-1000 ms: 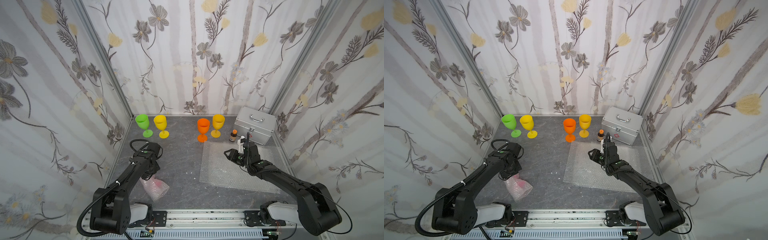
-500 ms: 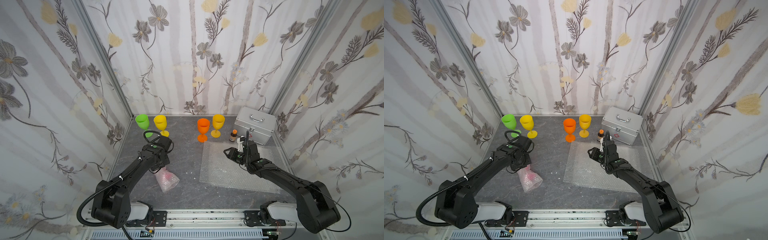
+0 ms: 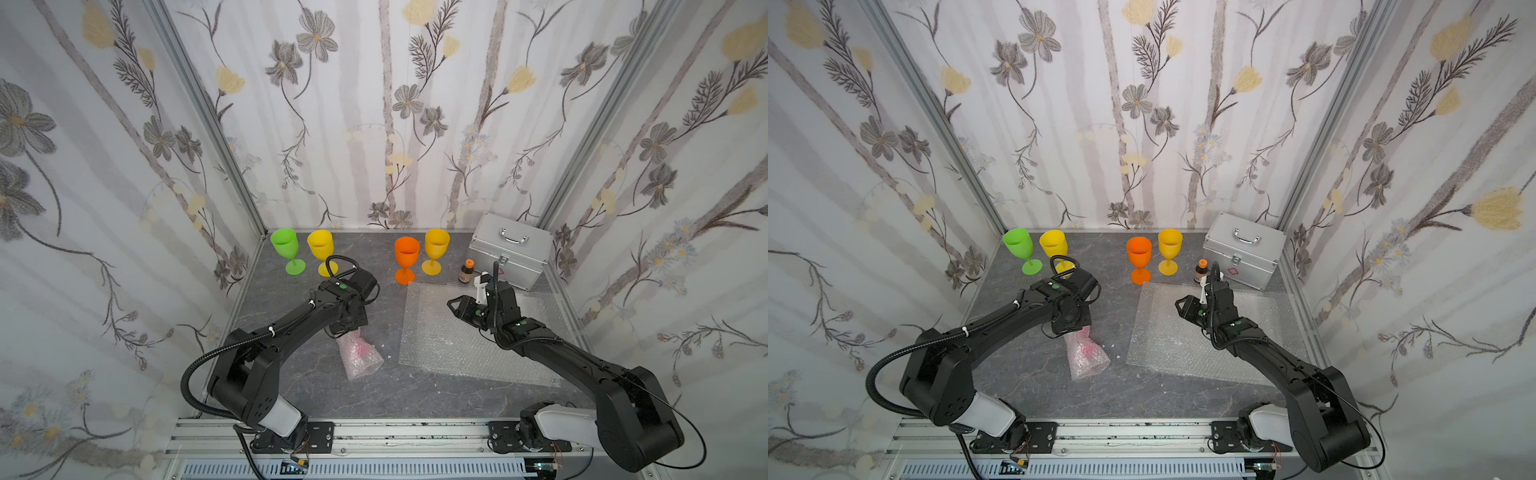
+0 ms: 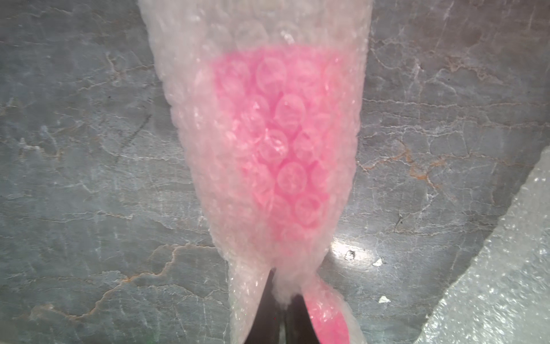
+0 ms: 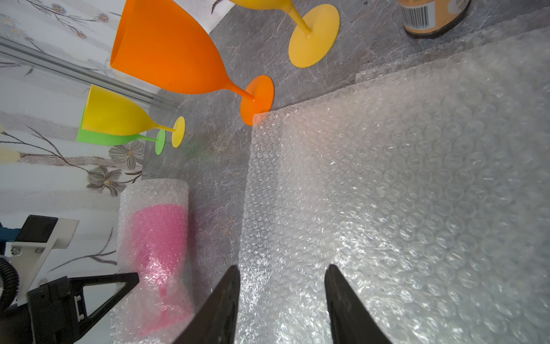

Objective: Unpack wine glasses from bubble wrap
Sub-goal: Move the bubble wrap to the center of the board.

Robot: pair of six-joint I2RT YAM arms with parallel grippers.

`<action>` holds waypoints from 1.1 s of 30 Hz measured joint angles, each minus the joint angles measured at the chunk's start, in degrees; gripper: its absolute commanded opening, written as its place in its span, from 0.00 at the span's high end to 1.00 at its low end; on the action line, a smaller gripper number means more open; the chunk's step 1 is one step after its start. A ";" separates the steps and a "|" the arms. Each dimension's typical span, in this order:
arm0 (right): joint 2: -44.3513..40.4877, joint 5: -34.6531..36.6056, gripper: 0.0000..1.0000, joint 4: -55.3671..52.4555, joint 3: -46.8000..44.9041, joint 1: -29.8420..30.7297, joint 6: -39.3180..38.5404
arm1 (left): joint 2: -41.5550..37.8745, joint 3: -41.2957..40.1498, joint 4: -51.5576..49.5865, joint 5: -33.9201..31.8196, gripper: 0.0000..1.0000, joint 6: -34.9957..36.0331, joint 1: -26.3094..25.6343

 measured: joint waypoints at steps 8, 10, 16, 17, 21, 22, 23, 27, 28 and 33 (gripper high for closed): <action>-0.85 0.22 0.52 -0.79 -0.76 0.42 0.00 | 1.53 2.54 5.27 4.90 1.00 -0.81 -1.68; -0.85 0.22 0.52 -0.79 -0.76 0.52 0.02 | 2.84 3.82 5.99 5.14 1.00 -0.81 -2.01; -0.83 0.46 0.52 -0.76 -0.94 0.87 0.02 | 1.09 -0.70 9.90 6.25 1.00 -0.79 -2.27; -0.81 0.44 0.52 -0.79 -0.98 0.87 0.02 | 0.22 -2.14 11.06 6.60 1.00 -0.79 -2.25; -0.31 0.50 0.52 -0.76 -1.03 1.16 0.02 | -2.14 -6.25 16.31 8.85 1.00 -1.05 -2.01; -0.17 0.50 0.52 -0.74 -1.03 1.25 0.02 | -2.34 -6.80 17.16 9.16 0.99 -1.07 -1.99; -0.04 0.50 0.52 -0.74 -1.03 1.31 0.02 | -2.47 -7.13 17.57 9.22 0.97 -1.09 -1.95; 0.76 0.55 0.52 -0.70 -1.01 1.81 0.04 | -3.39 -8.52 18.29 9.51 0.87 -1.29 -1.53; 0.96 0.52 0.52 -0.70 -0.98 1.97 0.04 | -3.80 -8.90 18.32 9.49 0.85 -1.44 -1.42; 1.73 0.44 0.52 -0.68 -0.59 2.64 0.20 | -6.01 -11.26 17.77 9.38 0.76 -2.38 0.35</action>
